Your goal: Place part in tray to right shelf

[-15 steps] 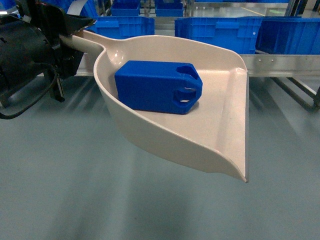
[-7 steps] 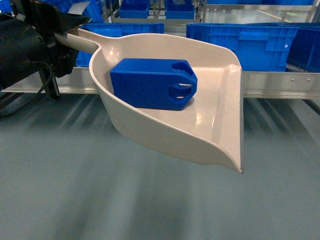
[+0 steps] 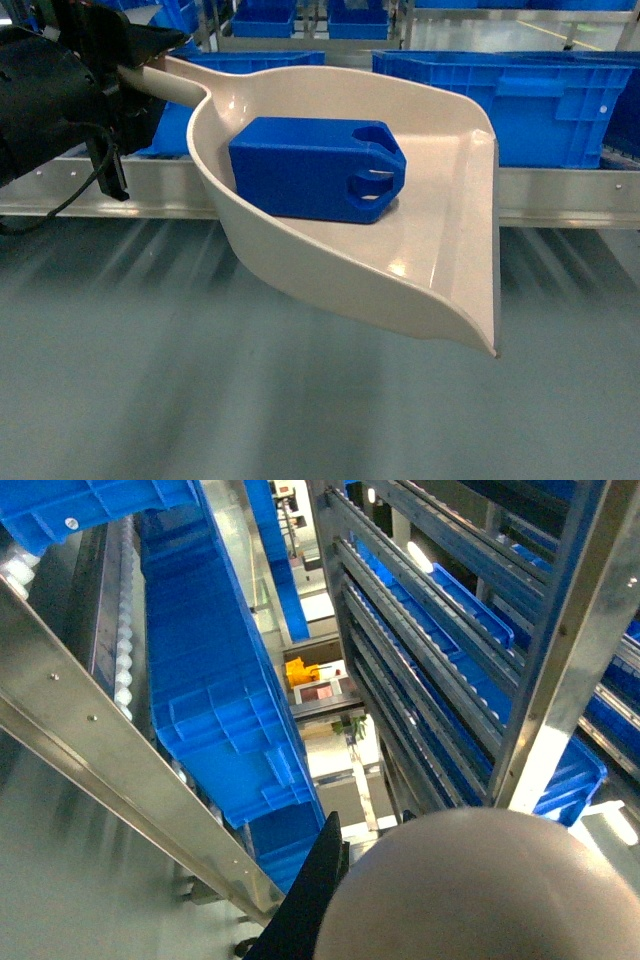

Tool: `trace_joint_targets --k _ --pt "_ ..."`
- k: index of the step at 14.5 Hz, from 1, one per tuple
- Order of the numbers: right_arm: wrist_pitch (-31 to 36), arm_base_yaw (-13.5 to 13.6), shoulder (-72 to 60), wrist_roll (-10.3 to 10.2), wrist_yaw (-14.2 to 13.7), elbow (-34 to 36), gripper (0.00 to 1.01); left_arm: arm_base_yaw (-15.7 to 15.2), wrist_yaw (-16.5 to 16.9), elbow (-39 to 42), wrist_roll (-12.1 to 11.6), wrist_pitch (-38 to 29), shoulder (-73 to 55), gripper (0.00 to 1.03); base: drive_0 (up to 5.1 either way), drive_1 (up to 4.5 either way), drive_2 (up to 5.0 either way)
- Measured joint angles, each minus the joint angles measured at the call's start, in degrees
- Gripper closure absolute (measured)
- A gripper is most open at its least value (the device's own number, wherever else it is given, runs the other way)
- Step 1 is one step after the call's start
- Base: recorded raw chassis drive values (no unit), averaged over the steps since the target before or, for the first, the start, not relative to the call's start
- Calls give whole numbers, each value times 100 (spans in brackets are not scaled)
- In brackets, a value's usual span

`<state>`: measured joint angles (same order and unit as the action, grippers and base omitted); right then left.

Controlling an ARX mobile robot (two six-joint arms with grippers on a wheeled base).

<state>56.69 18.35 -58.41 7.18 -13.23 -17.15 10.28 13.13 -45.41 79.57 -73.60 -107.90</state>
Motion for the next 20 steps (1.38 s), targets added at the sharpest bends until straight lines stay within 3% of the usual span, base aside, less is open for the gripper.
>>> trace_joint_targets --k 17,20 --pt "-9 0 -7 0 0 -4 3 -15 -11 0 -2 24 -7 91 -1 426 -428" --pt "-11 0 -11 0 0 -2 3 -24 -11 0 -2 15 -7 91 0 0 0"
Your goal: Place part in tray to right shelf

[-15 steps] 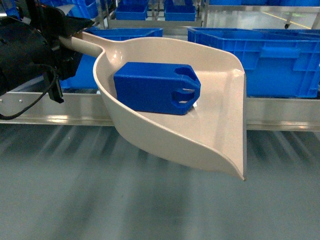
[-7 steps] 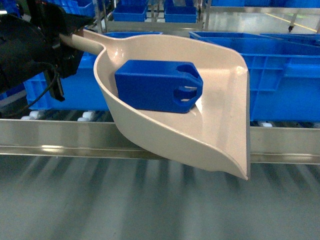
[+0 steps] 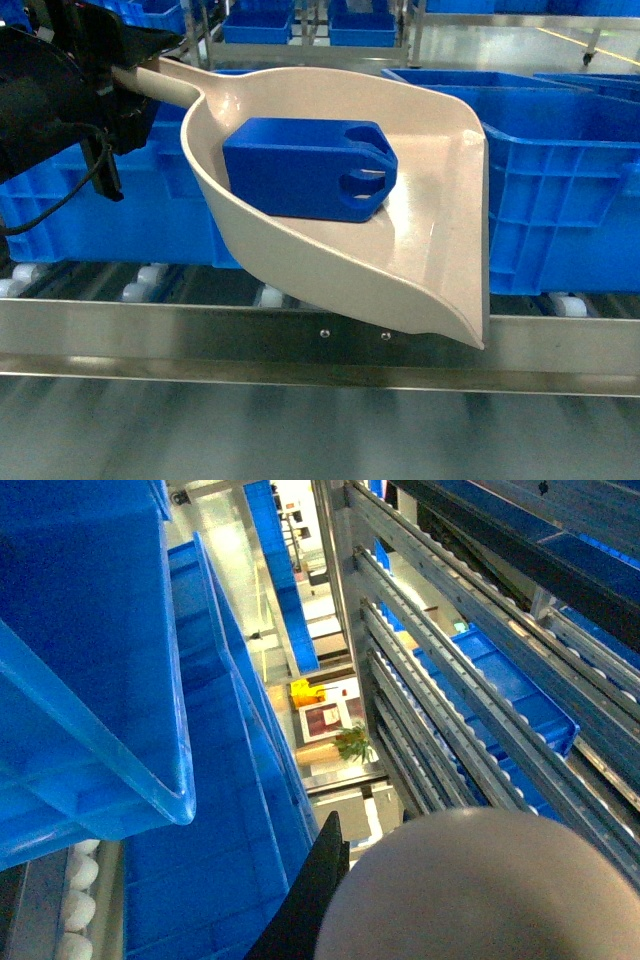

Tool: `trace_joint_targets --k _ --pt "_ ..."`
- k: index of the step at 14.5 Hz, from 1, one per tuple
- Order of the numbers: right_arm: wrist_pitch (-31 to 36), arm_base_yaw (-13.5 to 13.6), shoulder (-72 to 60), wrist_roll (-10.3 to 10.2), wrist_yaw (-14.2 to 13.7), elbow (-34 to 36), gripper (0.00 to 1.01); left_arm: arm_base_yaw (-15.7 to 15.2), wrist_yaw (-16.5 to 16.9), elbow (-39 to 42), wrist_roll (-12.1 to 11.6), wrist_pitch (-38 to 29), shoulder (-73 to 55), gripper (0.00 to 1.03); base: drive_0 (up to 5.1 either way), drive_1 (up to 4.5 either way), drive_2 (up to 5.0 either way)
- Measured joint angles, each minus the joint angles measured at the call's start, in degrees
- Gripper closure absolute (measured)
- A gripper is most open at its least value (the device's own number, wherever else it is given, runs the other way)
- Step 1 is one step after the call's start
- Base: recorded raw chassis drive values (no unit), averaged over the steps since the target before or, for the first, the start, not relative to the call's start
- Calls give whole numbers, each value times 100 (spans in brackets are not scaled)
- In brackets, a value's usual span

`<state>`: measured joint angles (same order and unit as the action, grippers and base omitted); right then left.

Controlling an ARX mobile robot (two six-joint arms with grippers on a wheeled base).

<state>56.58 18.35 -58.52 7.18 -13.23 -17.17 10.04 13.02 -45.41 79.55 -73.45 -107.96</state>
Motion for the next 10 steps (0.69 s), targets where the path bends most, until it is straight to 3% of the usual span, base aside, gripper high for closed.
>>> trace_joint_targets --k 10 --pt "2 0 0 0 0 0 3 0 7 0 0 13 0 91 0 0 0"
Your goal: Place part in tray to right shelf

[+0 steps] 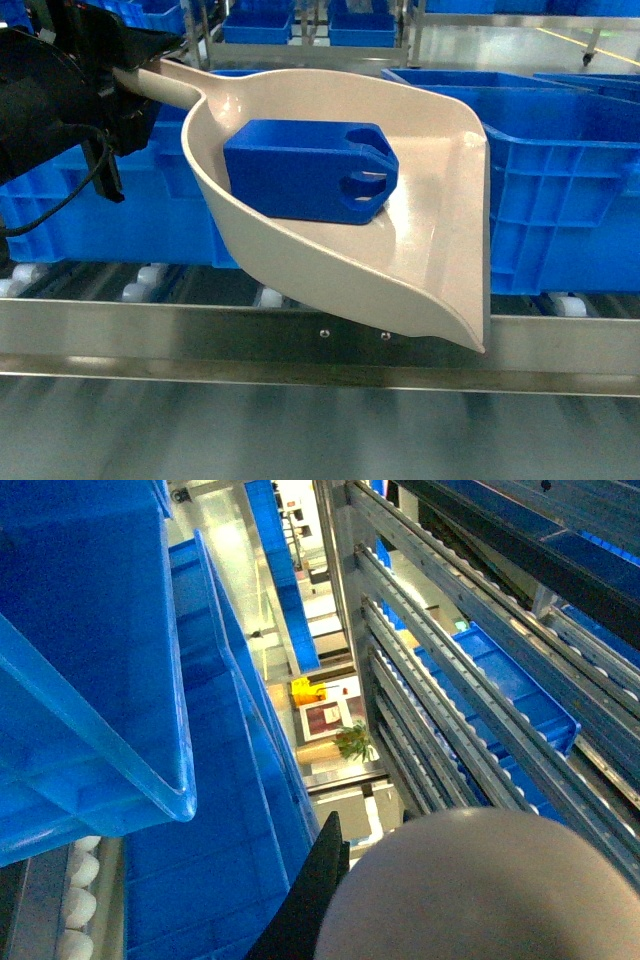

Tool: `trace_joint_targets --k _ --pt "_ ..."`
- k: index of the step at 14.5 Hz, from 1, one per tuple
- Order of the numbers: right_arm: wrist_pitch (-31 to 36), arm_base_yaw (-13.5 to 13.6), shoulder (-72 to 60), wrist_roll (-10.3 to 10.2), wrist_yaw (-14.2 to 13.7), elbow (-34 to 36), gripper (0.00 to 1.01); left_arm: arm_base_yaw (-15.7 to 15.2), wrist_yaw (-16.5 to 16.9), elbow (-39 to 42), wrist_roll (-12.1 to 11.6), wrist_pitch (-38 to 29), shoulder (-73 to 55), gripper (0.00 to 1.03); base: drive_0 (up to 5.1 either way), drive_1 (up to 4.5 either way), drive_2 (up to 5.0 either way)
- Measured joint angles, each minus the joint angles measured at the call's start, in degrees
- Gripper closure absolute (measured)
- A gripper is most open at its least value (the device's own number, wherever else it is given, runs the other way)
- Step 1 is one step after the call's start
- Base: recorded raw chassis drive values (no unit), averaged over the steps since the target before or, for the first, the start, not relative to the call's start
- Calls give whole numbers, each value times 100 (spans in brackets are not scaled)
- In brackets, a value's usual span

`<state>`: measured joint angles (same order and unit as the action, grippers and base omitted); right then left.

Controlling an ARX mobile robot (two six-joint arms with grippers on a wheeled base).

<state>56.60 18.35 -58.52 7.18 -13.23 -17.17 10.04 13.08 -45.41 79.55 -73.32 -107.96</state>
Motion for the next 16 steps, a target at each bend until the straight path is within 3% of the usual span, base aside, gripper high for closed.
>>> trace_joint_targets --k 16 --pt "0 0 0 0 0 0 3 0 0 0 0 0 0 91 0 0 0"
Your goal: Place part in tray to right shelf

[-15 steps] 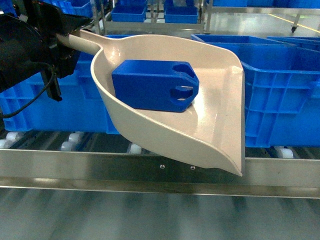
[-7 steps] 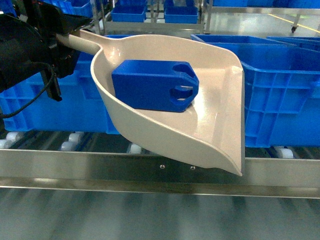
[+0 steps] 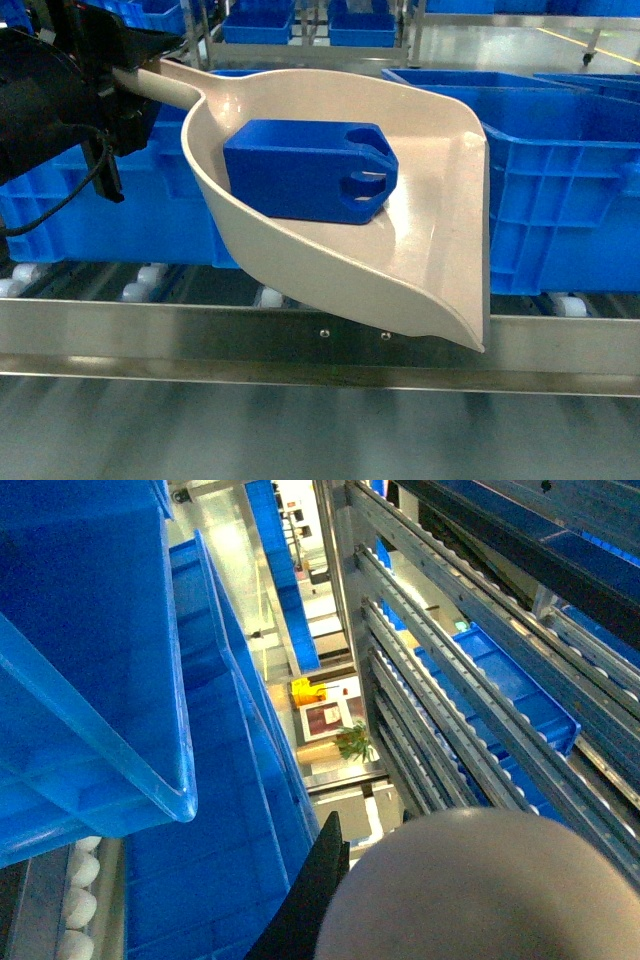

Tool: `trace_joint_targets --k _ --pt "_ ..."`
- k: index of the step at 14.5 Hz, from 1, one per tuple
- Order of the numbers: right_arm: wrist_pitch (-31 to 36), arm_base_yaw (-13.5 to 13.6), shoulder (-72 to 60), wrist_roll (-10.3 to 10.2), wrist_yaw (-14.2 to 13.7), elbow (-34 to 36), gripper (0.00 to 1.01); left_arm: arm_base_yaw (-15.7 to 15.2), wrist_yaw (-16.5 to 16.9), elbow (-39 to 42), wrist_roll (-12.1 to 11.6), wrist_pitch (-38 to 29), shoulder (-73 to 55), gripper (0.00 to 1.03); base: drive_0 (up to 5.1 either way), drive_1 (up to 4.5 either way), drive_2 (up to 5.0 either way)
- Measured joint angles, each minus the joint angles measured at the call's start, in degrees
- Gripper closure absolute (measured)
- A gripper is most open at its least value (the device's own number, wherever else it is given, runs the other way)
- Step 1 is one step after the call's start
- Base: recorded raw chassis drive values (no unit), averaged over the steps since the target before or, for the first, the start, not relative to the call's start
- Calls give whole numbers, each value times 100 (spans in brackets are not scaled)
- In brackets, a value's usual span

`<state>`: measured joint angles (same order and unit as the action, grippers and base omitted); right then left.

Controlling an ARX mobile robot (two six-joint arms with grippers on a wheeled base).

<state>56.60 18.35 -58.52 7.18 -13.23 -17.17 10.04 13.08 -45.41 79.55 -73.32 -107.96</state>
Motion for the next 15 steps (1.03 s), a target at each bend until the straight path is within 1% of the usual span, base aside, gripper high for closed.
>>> trace_joint_targets --k 12,13,14,15 --pt "0 0 0 0 0 0 3 0 0 0 0 0 0 91 0 0 0" --pt "0 0 0 0 -2 0 3 44 -236 -11 -74 352 81 91 0 0 0" --pt "2 0 0 0 0 0 3 166 -1147 -9 -450 1263 400 91 0 0 0" --pt "-4 0 0 0 -2 0 3 205 -1615 -7 -756 1456 601 91 0 0 0"
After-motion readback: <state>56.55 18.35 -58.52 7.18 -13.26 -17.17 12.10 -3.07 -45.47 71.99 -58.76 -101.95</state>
